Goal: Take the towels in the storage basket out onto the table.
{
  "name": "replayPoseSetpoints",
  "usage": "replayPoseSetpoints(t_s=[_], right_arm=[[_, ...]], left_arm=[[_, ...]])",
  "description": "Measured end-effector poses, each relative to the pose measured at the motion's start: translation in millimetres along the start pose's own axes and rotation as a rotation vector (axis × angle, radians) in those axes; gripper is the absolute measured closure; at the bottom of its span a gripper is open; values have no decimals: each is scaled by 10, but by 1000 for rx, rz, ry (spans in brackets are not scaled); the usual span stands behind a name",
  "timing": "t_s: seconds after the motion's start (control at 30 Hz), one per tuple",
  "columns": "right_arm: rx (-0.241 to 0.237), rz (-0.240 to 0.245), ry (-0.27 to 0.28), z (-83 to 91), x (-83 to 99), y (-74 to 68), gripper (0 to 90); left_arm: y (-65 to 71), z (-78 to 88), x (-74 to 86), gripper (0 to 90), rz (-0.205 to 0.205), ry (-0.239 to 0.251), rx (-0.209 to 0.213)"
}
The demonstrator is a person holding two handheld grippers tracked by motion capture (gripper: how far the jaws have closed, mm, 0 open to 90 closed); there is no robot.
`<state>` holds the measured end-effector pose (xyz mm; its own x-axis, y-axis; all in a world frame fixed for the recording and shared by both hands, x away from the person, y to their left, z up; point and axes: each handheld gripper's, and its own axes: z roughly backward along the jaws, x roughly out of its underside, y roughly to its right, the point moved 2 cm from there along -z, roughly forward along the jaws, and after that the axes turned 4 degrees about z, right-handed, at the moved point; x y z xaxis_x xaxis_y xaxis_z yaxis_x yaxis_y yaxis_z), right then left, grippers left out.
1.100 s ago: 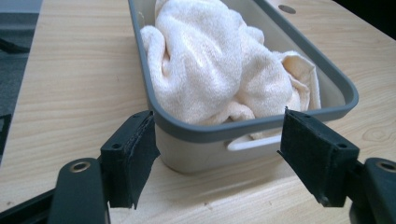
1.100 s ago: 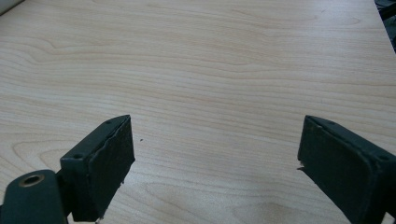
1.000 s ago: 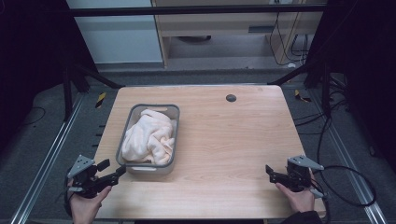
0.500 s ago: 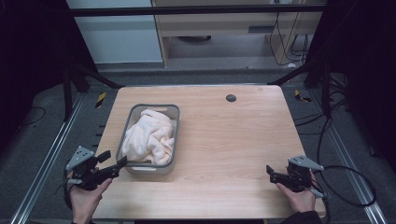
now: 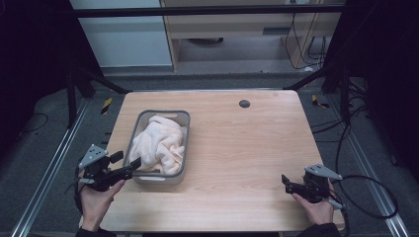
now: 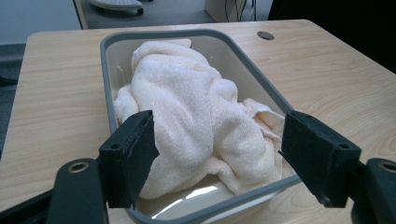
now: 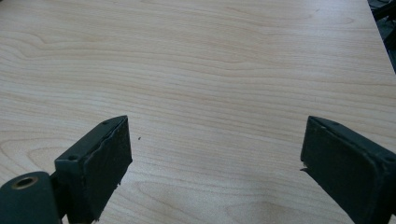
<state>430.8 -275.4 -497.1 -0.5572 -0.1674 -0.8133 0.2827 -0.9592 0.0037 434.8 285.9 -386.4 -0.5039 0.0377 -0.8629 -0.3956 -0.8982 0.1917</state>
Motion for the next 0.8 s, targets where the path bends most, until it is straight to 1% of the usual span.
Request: replayPoseSetpoints(t_s=[0.2,0.33,0.47,0.6,0.63,0.7,0.73,0.77,0.8], right_arm=[[-1,-1,-1,-2,-3,-5,82],[-4,-3,-4,-4,-4,-9,81],[-5,6,-8,-17,-3,-10,77],[-11,1,-13,-20,-3,-11,74],[-11,1,-13,-21,-3,-9,74],[-12,0,-15,-22,-2,-10,74],[-12,0,-15,-22,-2,-10,74],[-13,1,-15,-24,-2,-10,73],[-13,1,-15,-24,-2,-10,73]], left_arm=[[8,-65,-81,257,-6,-1,5],[21,-112,-117,257,-2,-5,9],[50,-209,-205,256,-20,-31,10],[73,-293,-284,255,-39,-55,3],[73,-293,-284,254,-39,-55,3],[84,-355,-329,253,-51,-72,2],[84,-355,-329,252,-51,-72,2],[92,-399,-349,252,-57,-85,1],[92,-399,-349,251,-57,-85,1]])
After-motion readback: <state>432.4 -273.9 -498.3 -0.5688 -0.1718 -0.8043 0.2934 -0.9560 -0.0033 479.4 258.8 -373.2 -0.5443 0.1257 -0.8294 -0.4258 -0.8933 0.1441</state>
